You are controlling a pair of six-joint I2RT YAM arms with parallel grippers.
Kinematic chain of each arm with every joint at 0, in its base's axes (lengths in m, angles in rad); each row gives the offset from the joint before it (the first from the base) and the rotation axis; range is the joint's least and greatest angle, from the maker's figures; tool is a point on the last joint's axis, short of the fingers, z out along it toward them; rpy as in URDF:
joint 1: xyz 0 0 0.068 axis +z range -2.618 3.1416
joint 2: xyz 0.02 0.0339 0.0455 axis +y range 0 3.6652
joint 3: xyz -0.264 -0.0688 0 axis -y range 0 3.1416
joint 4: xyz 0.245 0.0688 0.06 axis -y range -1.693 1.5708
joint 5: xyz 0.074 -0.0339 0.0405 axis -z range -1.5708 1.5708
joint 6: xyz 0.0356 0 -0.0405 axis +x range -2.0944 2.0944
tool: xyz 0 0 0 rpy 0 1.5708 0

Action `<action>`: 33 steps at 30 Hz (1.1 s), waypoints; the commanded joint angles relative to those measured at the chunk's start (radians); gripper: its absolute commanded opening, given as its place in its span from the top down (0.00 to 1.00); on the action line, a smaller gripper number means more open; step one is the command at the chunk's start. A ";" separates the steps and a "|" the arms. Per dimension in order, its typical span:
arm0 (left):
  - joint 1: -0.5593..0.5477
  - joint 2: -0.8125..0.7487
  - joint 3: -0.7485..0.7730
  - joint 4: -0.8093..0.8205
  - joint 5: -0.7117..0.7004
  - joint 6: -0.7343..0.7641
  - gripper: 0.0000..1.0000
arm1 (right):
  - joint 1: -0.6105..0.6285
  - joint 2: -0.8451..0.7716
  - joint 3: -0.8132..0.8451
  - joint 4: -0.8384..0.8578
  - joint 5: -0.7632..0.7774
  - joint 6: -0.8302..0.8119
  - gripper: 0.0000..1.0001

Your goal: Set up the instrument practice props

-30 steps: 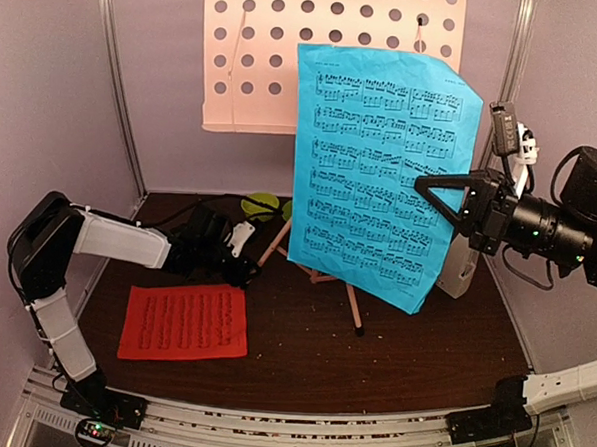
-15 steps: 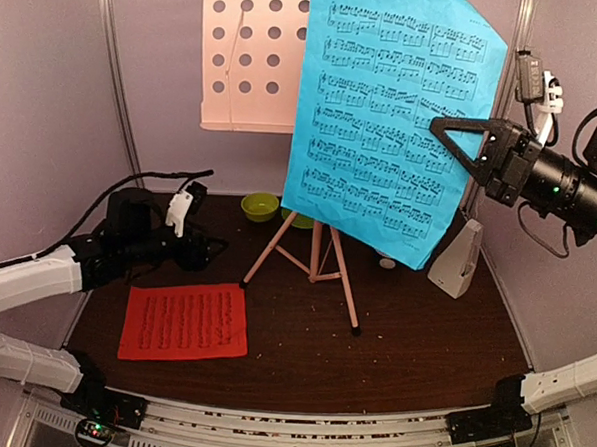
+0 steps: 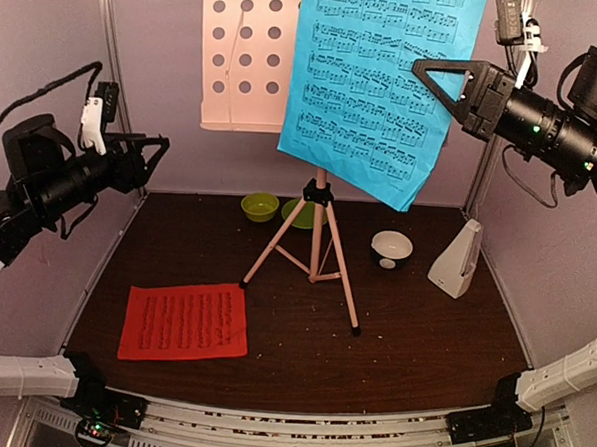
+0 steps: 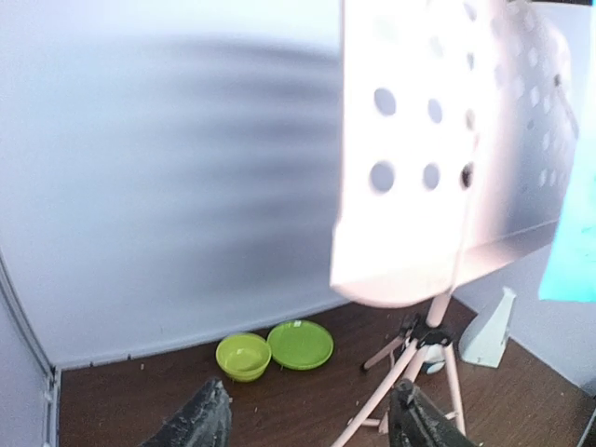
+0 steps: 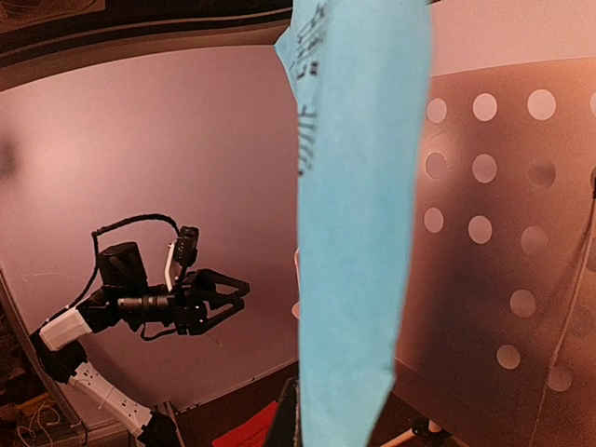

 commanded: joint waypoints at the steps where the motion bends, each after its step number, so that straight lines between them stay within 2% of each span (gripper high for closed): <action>1: -0.084 0.048 0.169 -0.027 -0.009 0.068 0.41 | -0.019 0.049 0.109 -0.051 -0.003 -0.008 1.00; 5: -0.265 0.128 0.292 0.042 -0.066 0.147 0.41 | -0.022 0.100 0.175 -0.038 -0.003 -0.003 1.00; 8: -0.322 0.206 0.400 0.054 -0.078 0.165 0.41 | -0.022 0.149 0.245 -0.058 0.010 -0.018 1.00; 15: -0.331 0.346 0.512 0.121 -0.183 0.174 0.40 | -0.041 0.253 0.391 -0.102 0.005 -0.075 1.00; 20: -0.331 0.438 0.612 0.105 -0.252 0.191 0.41 | -0.076 0.296 0.437 -0.079 -0.004 -0.078 1.00; 33: -0.291 0.617 0.856 -0.039 -0.362 0.159 0.54 | -0.146 0.384 0.496 -0.042 -0.075 -0.088 1.00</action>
